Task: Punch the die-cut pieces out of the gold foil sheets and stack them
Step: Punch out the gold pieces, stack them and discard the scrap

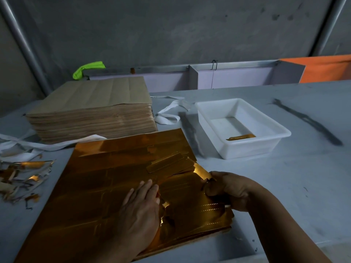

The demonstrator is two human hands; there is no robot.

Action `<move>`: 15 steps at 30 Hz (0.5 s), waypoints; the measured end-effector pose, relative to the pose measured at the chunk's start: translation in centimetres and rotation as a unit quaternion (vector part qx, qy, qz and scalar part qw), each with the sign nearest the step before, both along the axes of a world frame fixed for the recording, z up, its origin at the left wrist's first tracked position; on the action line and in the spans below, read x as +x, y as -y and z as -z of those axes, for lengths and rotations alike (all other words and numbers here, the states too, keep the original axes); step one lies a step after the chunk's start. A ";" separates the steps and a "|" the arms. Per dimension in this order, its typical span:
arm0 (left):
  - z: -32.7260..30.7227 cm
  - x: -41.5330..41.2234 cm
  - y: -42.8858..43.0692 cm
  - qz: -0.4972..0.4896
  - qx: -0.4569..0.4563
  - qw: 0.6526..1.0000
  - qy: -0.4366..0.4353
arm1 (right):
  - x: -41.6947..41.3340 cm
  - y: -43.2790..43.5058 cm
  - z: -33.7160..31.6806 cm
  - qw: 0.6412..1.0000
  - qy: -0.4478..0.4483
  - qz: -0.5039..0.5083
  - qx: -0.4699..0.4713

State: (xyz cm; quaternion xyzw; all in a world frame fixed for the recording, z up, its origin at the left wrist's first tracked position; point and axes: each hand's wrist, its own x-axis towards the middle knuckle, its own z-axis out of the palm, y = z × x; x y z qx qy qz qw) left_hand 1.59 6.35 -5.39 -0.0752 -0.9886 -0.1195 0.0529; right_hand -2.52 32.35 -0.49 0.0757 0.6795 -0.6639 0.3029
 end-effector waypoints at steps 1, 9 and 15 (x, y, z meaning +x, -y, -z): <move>0.1 0.0 0.0 0.000 0.000 1.000 -0.001 | 0.1 -0.1 0.0 1.000 0.005 -0.001 -0.019; 0.1 -0.1 0.0 -0.007 -0.009 1.000 0.008 | 0.2 -0.4 0.3 0.992 0.021 0.003 -0.128; -0.5 -0.2 0.3 -0.026 0.089 0.995 0.033 | 0.2 -0.7 0.5 0.983 0.026 -0.001 -0.181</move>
